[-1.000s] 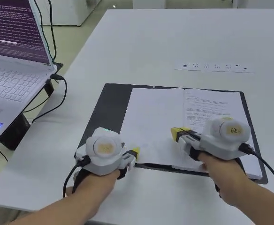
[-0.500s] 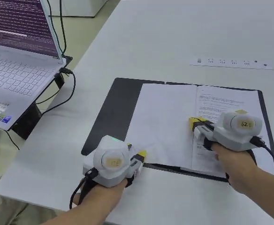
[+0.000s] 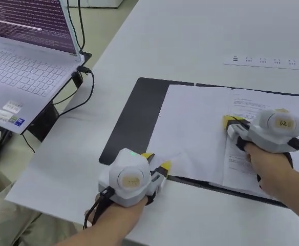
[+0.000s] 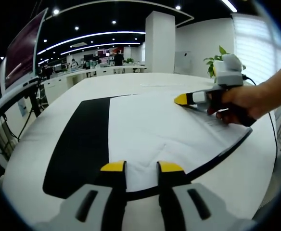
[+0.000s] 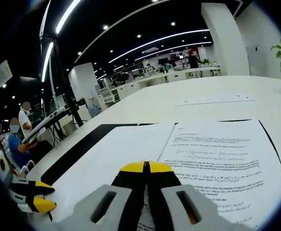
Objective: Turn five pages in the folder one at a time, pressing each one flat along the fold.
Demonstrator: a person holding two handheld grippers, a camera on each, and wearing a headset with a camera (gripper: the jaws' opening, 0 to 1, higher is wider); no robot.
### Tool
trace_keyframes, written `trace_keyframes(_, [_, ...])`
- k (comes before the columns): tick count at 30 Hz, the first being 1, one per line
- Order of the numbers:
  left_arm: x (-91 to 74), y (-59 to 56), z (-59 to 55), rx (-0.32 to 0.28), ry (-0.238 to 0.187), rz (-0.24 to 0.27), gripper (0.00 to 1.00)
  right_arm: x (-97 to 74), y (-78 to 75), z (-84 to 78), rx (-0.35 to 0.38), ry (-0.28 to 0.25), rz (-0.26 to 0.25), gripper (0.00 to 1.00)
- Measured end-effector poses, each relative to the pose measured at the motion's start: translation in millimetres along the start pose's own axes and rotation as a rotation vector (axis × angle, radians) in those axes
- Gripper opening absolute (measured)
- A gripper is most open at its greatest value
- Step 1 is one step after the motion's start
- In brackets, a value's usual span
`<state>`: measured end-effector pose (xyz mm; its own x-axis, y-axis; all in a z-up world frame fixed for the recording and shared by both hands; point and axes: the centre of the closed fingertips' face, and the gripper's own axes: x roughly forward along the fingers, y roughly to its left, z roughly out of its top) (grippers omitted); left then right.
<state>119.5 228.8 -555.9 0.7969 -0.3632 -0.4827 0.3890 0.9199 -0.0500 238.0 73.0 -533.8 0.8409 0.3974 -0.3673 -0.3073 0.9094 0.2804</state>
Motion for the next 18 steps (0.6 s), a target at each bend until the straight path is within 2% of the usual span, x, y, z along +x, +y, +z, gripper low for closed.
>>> trace_keyframes(7, [0.0, -0.6, -0.2, 0.002, -0.007, -0.001, 0.23, 12.4, -8.7, 7.9, 0.002, -0.009, -0.024, 0.00])
trace_keyframes(18, [0.3, -0.4, -0.9, 0.001, -0.024, -0.002, 0.23, 40.8, -28.4, 23.1, -0.005, -0.009, -0.051, 0.00])
